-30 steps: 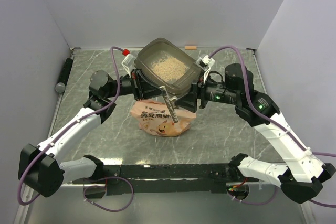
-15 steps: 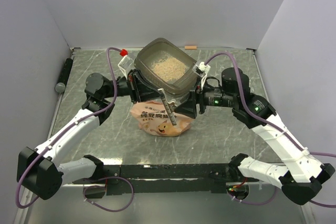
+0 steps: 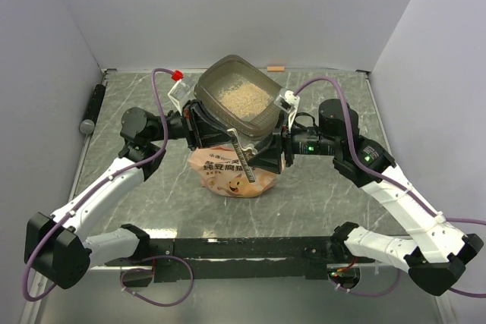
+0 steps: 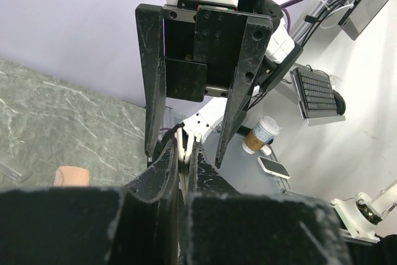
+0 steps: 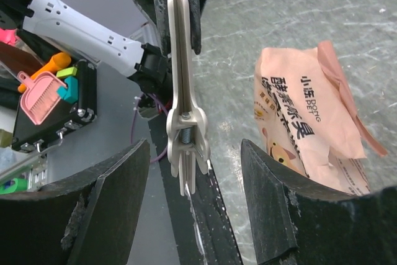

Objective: Fill the litter box with clean litter

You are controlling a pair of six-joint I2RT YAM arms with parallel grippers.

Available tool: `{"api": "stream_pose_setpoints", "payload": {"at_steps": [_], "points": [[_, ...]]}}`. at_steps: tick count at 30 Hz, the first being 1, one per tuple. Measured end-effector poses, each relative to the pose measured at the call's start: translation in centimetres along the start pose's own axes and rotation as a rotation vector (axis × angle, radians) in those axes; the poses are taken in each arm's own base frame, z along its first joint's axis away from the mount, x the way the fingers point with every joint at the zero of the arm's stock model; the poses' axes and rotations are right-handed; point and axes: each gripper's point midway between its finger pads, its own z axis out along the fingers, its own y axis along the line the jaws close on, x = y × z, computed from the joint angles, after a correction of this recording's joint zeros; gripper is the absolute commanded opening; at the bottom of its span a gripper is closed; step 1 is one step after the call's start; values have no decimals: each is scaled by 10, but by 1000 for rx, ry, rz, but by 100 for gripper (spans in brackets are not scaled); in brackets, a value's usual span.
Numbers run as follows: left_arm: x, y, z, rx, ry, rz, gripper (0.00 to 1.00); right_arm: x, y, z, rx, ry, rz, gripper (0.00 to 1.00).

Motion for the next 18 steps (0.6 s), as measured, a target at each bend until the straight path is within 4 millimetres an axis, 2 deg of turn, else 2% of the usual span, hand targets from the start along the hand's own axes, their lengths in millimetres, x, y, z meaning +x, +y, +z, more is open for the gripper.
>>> {"api": "stream_pose_setpoints", "payload": {"at_steps": [3, 5, 6, 7, 8, 9, 11, 12, 13, 18], "points": [[0, 0, 0, 0, 0, 2, 1, -1, 2, 1, -7, -5, -7, 64], [0, 0, 0, 1, 0, 1, 1, -2, 3, 1, -11, -6, -9, 58], [0, 0, 0, 1, 0, 1, 1, -2, 3, 1, -13, -7, -10, 51], [0, 0, 0, 1, 1, 1, 1, -2, 3, 1, -14, -7, -12, 22], [0, 0, 0, 2, 2, 1, 1, -2, 3, 1, -16, -6, -12, 5], [0, 0, 0, 2, 2, 1, 3, -1, 3, 2, -15, -6, -12, 0], [1, -1, 0, 4, 6, 1, 13, 0, 3, 2, -16, -2, -14, 0], [1, -1, -1, 5, 7, 0, 21, 1, 4, 2, -17, 0, -15, 0], [1, -1, -1, 5, 7, 0, 35, 1, 4, 3, -16, -1, -16, 0], [9, 6, -2, -20, 41, 6, 47, 3, -1, -1, 39, -23, -38, 0]]}}
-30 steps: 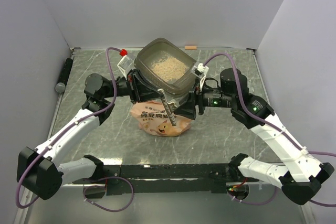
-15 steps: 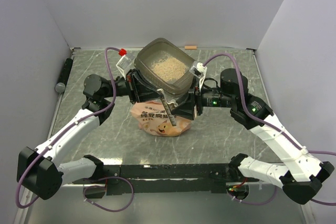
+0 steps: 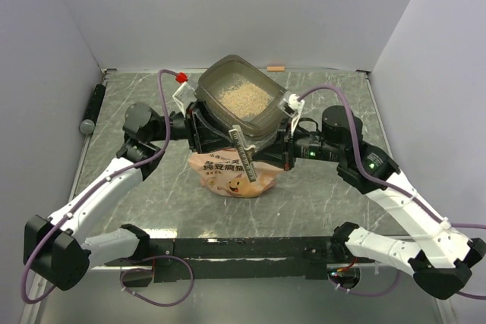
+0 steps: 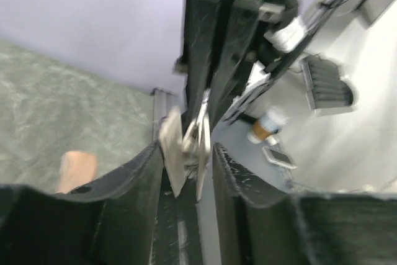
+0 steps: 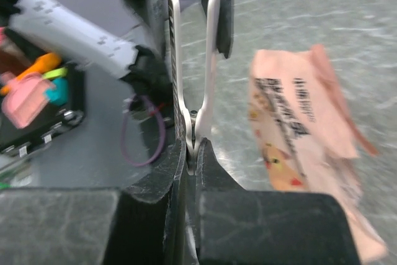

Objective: Fill the litter box with clean litter

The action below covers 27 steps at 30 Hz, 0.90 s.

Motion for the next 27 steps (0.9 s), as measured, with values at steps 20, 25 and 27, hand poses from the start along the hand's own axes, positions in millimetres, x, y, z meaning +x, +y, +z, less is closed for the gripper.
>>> {"api": "stream_pose_setpoints", "payload": {"at_steps": [20, 25, 27], "points": [[97, 93, -64, -507, 352, 188, 47, 10, -49, -41, 347, 65, -150, 0], [128, 110, -80, -554, 423, 204, 46, 14, -52, -43, 359, 85, -170, 0], [136, 113, -85, -563, 438, 213, 46, 15, -52, -44, 360, 90, -175, 0]]}}
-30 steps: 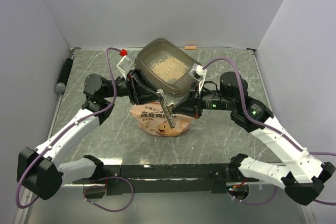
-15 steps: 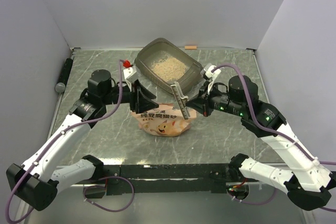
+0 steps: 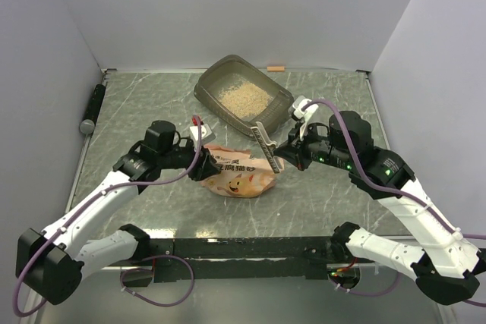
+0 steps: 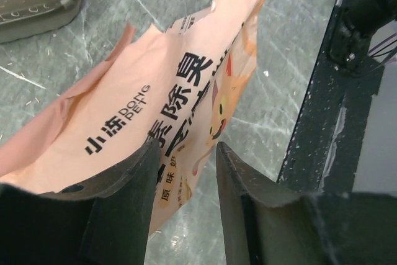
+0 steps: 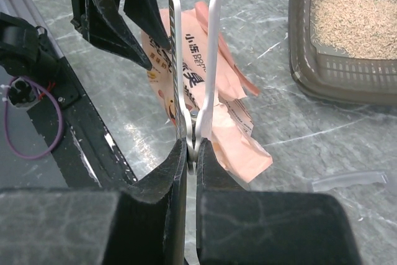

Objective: Fill the litter box with clean litter

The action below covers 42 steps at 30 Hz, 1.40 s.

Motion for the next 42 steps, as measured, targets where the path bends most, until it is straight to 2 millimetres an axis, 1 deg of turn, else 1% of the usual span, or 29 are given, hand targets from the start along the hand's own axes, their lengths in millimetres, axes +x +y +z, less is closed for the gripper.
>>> {"api": "stream_pose_setpoints", "payload": {"at_steps": [2, 7, 10, 16, 19, 20, 22, 23, 26, 29, 34, 40, 42], "points": [[5, 1, 1, -6, 0, 15, 47, 0, 0, 0, 0, 0, -5, 0], [5, 4, 3, -10, -12, 46, 46, 4, 0, 0, -5, 6, -9, 0], [7, 6, 8, -13, -6, 55, 43, 6, 1, 2, -13, 14, -11, 0], [18, 10, 18, -21, 36, 55, 40, 11, 3, 12, -44, 44, -16, 0], [19, 12, 19, -33, 40, 61, 34, 14, 4, 21, -63, 63, -20, 0], [20, 13, 20, -36, 41, 63, 28, 14, 4, 24, -70, 69, -23, 0], [21, 14, 20, -45, 44, 63, 22, 15, 4, 28, -83, 76, -33, 0], [22, 15, 20, -50, 47, 64, 16, 16, 5, 31, -90, 81, -39, 0], [24, 18, 20, -67, 56, 70, 6, 18, 4, 40, -113, 86, -57, 0], [26, 20, 21, -78, 63, 73, 1, 22, 3, 48, -136, 80, -79, 0], [28, 21, 23, -82, 72, 73, 1, 34, 1, 62, -179, 85, -121, 0], [28, 21, 23, -81, 74, 72, 1, 35, -5, 85, -214, 83, -166, 0], [28, 21, 23, -81, 74, 72, 1, 36, -7, 90, -218, 82, -179, 0]]}}
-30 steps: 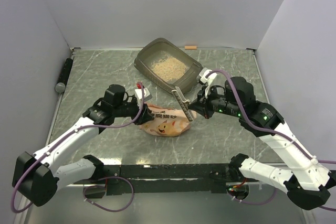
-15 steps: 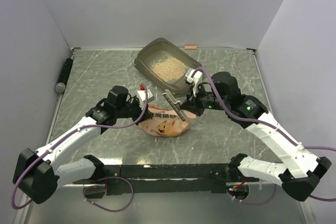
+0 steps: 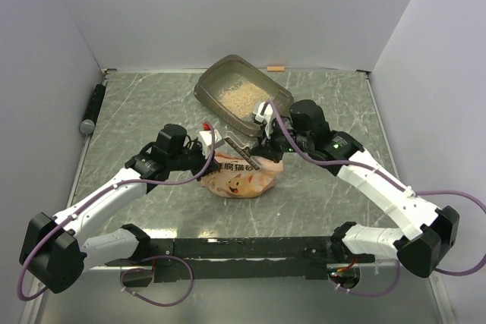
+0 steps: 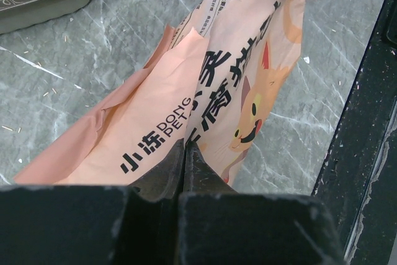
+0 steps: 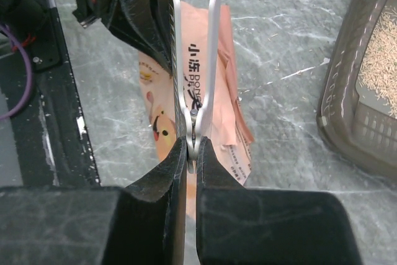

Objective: Fill the litter box with clean litter

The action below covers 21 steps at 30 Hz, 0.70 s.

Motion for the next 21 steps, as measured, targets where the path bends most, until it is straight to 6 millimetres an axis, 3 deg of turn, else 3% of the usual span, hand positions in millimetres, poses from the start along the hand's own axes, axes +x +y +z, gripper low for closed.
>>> {"api": "stream_pose_setpoints", "payload": {"at_steps": [13, 21], "points": [[0, 1, 0, -7, 0, -5, 2, 13, -9, 12, -2, 41, -72, 0], [0, 3, -1, -34, 2, -20, 5, 41, -6, 12, -30, 152, -90, 0]]}}
